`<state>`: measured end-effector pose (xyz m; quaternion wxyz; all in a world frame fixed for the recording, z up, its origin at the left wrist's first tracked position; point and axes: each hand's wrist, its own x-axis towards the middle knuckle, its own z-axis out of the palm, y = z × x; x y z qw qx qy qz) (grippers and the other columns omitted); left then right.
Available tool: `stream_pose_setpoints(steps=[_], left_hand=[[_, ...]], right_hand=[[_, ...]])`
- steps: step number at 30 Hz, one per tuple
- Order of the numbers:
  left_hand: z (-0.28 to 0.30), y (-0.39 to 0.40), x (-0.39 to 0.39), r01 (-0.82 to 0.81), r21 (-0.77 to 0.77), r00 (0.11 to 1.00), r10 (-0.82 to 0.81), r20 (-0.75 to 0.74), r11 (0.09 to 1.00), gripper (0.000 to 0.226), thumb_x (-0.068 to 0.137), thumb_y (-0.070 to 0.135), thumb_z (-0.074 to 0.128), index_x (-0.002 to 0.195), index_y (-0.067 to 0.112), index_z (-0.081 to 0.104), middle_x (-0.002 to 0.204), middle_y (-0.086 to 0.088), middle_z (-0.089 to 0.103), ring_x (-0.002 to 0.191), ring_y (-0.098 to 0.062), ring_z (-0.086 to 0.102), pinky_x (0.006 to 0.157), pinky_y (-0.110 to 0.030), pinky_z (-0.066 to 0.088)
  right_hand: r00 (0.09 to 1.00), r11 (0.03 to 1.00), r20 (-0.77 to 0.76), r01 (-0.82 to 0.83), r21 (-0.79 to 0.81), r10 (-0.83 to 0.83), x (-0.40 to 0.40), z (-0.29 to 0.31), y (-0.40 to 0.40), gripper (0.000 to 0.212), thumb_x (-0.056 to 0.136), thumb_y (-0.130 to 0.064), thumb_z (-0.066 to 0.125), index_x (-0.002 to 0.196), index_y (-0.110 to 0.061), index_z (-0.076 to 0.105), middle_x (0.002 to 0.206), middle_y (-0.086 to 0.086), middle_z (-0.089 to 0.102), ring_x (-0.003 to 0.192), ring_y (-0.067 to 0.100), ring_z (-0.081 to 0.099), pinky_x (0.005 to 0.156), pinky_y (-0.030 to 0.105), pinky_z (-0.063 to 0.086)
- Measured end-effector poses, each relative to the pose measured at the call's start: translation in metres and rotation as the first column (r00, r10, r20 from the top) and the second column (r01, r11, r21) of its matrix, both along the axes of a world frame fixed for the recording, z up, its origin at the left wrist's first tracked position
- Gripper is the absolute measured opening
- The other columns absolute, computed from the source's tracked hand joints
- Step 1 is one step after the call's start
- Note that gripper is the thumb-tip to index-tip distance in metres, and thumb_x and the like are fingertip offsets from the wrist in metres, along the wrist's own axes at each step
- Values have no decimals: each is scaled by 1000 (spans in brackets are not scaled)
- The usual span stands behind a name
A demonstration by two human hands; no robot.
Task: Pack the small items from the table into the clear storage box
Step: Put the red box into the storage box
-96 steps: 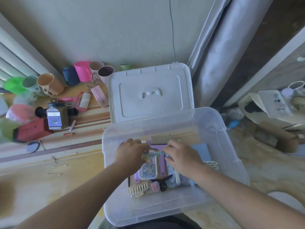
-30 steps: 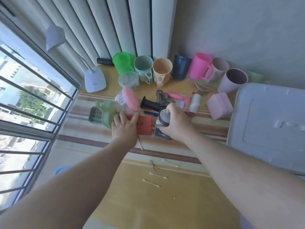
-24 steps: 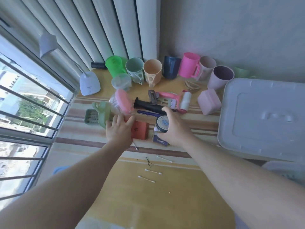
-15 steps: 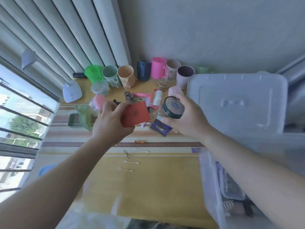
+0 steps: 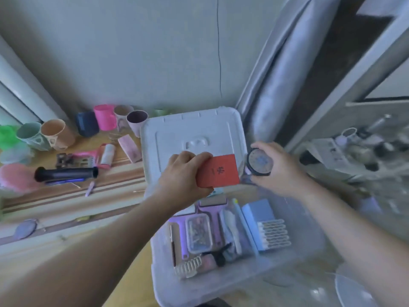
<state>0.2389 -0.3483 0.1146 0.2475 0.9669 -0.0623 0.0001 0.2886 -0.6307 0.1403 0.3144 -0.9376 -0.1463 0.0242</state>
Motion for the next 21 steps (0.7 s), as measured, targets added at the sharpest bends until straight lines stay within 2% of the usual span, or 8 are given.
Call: stream_pose_setpoints(steps=[3, 5, 7, 11, 14, 16, 19, 21], left_hand=[[-28, -46, 6, 56, 35, 995, -52, -89, 998, 79, 68, 55, 75, 140, 50, 43, 120, 6, 53, 114, -29, 48, 85, -41, 54], [-49, -64, 6, 67, 65, 987, -57, -150, 996, 77, 72, 55, 72, 141, 50, 39, 121, 6, 52, 114, -29, 47, 84, -43, 55], [-70, -72, 3, 64, 92, 975, -43, -218, 994, 74, 77, 52, 67, 144, 48, 35, 123, 4, 51, 116, -30, 46, 85, -44, 55], [-100, -74, -1, 44, 129, 954, -3, -299, 991, 73, 82, 56, 64, 147, 44, 33, 127, 3, 50, 117, -30, 45, 83, -44, 54], [-113, -70, 1, 18, 147, 942, 32, -333, 989, 76, 81, 52, 67, 148, 41, 33, 130, 3, 50, 119, -29, 44, 85, -44, 54], [-118, -67, 2, 15, 143, 933, 37, -357, 990, 76, 81, 51, 68, 148, 40, 34, 130, 4, 50, 119, -28, 44, 87, -45, 54], [-121, -66, 5, 24, 133, 925, 28, -378, 991, 73, 80, 53, 67, 145, 42, 36, 128, 5, 50, 119, -28, 44, 87, -45, 54], [-122, -68, 9, 23, 138, 930, 29, -366, 990, 72, 79, 53, 66, 144, 43, 36, 127, 5, 51, 118, -28, 44, 86, -45, 54]], right_hand=[[994, 995, -98, -58, -80, 50, 1, -45, -32, 82, 66, -20, 97, 138, -30, 60, 124, -6, 43, 116, 6, 48, 104, 14, 37], [991, 986, -122, -68, -151, 50, 2, -79, -43, 87, 66, -27, 99, 143, -30, 58, 120, -6, 43, 113, 11, 50, 102, 29, 46], [994, 962, -97, -69, -265, 45, 3, -109, -51, 89, 66, -23, 98, 145, -29, 57, 121, -6, 50, 112, 20, 56, 96, 40, 51], [996, 830, -90, -51, -555, 2, -2, -147, -51, 91, 74, -12, 87, 153, -32, 46, 135, -2, 53, 118, 29, 55, 94, 39, 48], [980, 802, -191, -66, -593, -61, 0, -154, -39, 96, 83, 1, 66, 161, -34, 23, 149, 4, 34, 129, 33, 39, 96, 42, 47], [965, 796, -248, -87, -599, -81, 3, -149, -31, 94, 87, 0, 61, 163, -30, 16, 157, 7, 23, 133, 36, 33, 101, 44, 46], [978, 782, -196, -64, -619, -75, 5, -134, -22, 81, 88, -15, 67, 158, -24, 28, 162, 7, 21, 133, 38, 31, 97, 45, 47], [996, 799, -88, -58, -599, 7, 2, -125, -19, 69, 84, -18, 70, 147, -22, 45, 158, 9, 33, 130, 39, 35, 94, 48, 48]])
